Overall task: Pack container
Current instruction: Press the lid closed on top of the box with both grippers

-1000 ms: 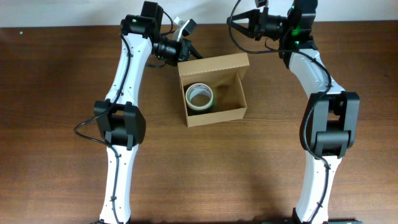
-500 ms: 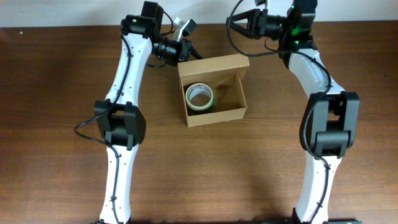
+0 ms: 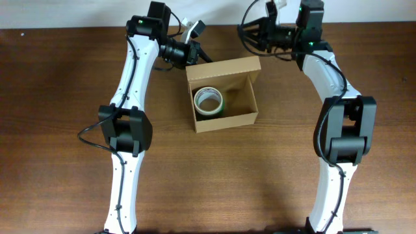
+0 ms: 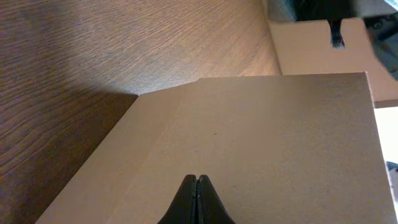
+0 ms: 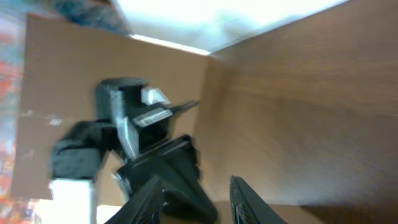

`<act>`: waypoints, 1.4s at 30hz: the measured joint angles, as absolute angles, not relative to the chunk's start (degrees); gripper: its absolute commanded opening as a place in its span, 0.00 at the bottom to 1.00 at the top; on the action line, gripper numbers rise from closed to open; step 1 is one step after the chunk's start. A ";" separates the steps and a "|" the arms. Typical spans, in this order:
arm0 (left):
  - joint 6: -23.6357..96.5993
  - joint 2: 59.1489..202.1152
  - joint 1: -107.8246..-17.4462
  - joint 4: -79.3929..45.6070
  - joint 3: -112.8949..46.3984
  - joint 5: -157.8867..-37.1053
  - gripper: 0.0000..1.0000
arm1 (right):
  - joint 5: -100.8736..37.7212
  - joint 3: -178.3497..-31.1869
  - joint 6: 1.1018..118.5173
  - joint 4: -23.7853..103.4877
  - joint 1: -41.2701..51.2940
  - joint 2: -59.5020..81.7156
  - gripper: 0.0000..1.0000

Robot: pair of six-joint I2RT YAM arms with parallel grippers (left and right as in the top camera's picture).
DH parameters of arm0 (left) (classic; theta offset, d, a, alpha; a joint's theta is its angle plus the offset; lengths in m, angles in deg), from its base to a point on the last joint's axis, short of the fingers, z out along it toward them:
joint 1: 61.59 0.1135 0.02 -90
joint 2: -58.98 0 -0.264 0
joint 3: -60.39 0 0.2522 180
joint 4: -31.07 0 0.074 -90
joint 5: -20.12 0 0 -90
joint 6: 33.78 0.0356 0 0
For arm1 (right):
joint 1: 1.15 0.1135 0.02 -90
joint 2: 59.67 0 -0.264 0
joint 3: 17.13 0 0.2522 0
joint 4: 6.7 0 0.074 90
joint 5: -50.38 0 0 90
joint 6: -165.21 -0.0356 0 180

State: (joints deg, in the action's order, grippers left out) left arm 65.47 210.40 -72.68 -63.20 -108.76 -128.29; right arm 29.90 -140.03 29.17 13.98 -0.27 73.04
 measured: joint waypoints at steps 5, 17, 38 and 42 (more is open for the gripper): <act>65.47 210.40 -72.68 -63.24 -108.76 -127.83 0.02 | 20.76 -144.69 43.20 36.89 -0.27 73.04 0.36; 65.52 210.40 -72.68 -65.21 -108.76 -125.17 0.02 | 4.26 -158.68 67.55 69.13 0.41 73.04 0.04; 68.47 203.78 -76.39 -78.80 -108.87 -110.02 0.02 | -14.17 -172.67 80.22 97.63 9.66 72.93 0.04; 68.71 203.73 -76.88 -79.15 -108.90 -108.42 0.02 | -17.34 -172.67 81.05 100.78 10.47 72.91 0.04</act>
